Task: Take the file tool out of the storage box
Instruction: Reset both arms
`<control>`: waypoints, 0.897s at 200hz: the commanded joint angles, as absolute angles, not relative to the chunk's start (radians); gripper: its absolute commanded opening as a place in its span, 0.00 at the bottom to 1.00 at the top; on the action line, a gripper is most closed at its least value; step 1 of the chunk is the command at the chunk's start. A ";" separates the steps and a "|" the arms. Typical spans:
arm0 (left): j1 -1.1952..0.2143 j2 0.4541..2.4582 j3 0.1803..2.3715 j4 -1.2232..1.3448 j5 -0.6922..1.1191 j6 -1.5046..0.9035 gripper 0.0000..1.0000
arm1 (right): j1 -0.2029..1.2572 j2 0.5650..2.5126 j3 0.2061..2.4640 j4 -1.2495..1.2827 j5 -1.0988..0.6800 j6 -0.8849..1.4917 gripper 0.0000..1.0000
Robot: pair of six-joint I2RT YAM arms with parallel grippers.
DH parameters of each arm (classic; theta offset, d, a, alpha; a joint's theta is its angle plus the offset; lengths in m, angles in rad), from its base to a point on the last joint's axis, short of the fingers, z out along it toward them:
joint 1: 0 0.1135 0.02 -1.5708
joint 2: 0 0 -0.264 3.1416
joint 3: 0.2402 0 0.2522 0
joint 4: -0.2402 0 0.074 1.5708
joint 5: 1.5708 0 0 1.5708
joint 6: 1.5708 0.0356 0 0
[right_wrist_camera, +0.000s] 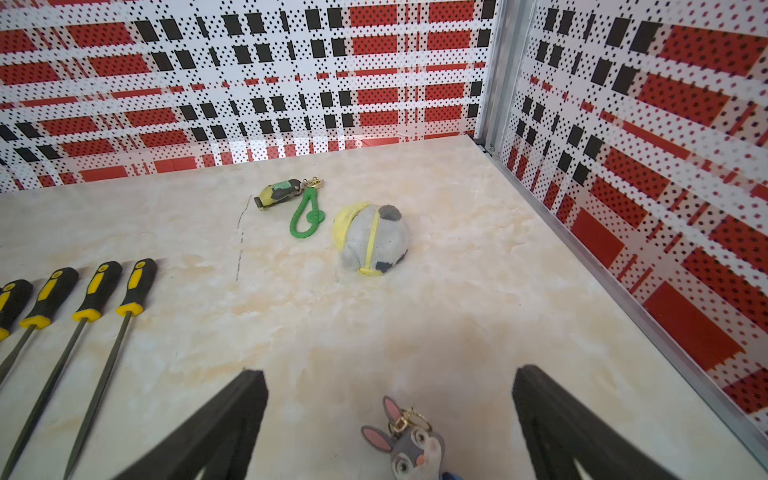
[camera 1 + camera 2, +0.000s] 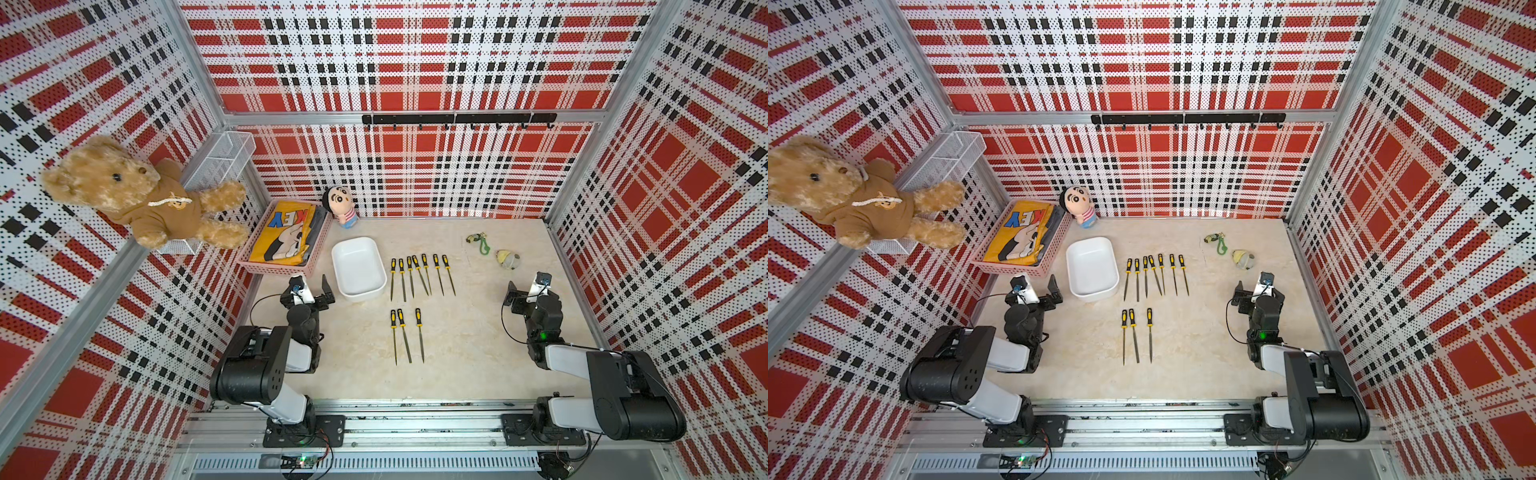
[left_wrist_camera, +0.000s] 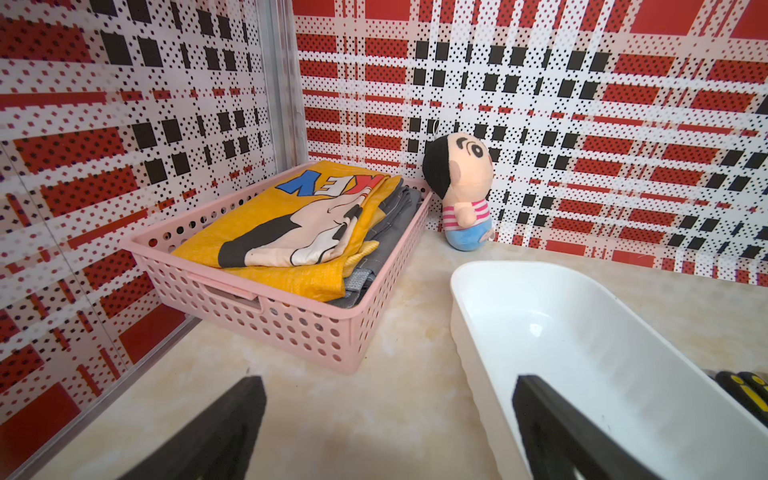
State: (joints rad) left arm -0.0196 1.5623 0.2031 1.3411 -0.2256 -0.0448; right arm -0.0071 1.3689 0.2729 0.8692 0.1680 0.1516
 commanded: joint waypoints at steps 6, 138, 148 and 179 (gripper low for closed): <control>-0.025 1.568 0.219 1.359 -0.238 -0.034 0.99 | -0.046 1.426 0.277 1.019 0.086 0.154 1.00; -0.026 1.568 0.219 1.358 -0.238 -0.033 0.99 | 0.028 1.540 0.317 1.041 0.104 0.060 1.00; -0.025 1.568 0.219 1.358 -0.238 -0.034 0.99 | 0.028 1.542 0.317 1.047 0.103 0.060 1.00; -0.025 1.568 0.219 1.359 -0.238 -0.033 0.99 | 0.028 1.543 0.321 1.040 0.104 0.061 1.00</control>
State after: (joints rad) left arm -0.0196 1.5627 0.2043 1.3407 -0.2264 -0.0433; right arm 0.0242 1.5402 0.3130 1.0481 0.0925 0.0681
